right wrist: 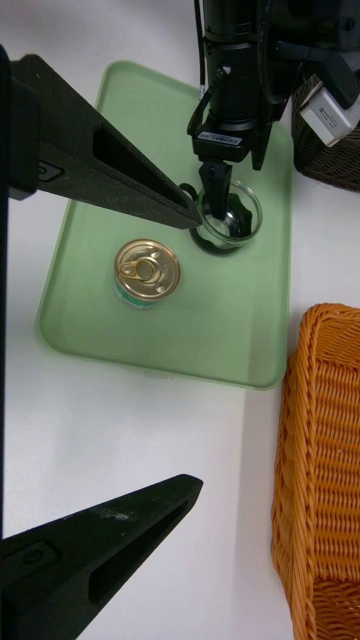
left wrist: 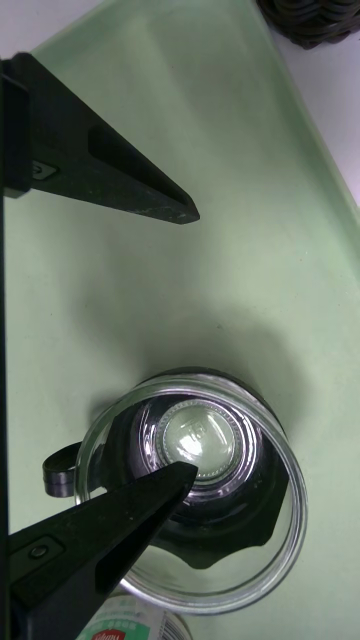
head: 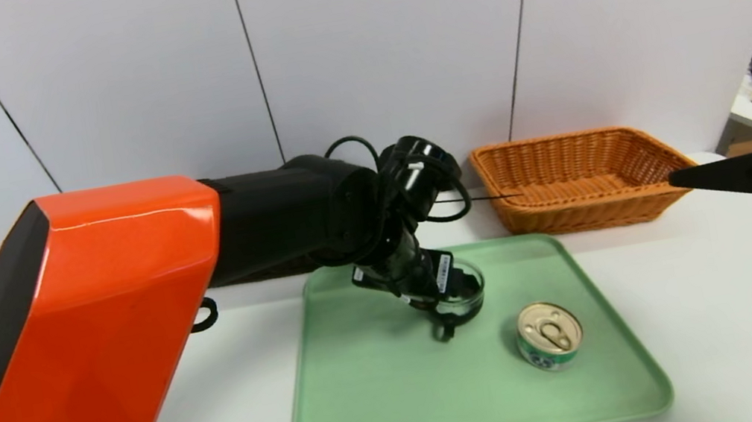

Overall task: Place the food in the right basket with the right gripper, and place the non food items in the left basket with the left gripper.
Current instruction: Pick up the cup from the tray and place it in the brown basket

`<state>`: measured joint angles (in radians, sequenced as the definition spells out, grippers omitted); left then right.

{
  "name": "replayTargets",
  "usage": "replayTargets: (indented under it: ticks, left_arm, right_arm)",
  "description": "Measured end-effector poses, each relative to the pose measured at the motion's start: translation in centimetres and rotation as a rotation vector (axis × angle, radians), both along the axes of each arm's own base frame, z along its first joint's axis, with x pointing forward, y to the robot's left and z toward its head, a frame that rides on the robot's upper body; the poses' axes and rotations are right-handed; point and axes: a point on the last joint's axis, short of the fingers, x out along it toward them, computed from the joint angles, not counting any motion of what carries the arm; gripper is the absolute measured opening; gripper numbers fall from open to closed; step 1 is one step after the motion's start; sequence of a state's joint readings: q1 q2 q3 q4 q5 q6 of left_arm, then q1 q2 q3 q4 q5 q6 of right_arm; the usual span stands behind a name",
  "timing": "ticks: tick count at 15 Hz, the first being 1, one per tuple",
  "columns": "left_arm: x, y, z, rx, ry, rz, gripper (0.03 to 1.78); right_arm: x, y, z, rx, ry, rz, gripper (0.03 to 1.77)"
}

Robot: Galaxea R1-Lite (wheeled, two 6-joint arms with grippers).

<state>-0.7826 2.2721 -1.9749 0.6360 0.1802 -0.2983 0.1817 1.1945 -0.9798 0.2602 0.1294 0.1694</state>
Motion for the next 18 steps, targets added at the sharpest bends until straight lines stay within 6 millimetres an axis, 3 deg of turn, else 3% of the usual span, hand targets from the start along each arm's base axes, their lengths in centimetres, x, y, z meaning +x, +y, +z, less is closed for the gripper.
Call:
replayTargets:
  ticks: [6,10,13,15,18]
  left_arm:
    - [0.2,-0.3,-0.7,0.007,0.011,-0.002,1.69]
    - [0.5,-0.6,-1.1,-0.007,-0.002,-0.002,1.08]
    - [0.7,-0.7,-1.4,-0.006,0.001,-0.001,0.77]
    - [0.7,-0.7,-1.3,-0.016,-0.002,-0.005,0.12]
    - [0.6,-0.7,-1.4,-0.029,0.018,-0.008,0.12]
  right_arm:
    - [0.0,0.0,-0.1,-0.001,0.004,0.0,1.7]
    - [0.0,0.0,-0.3,-0.002,0.009,0.001,1.7]
    - [0.0,0.0,-0.4,-0.002,0.011,0.002,1.7]
    - [0.0,0.0,-0.4,-0.002,0.012,0.001,1.7]
    - [0.0,0.0,-0.5,-0.004,0.016,0.001,1.7]
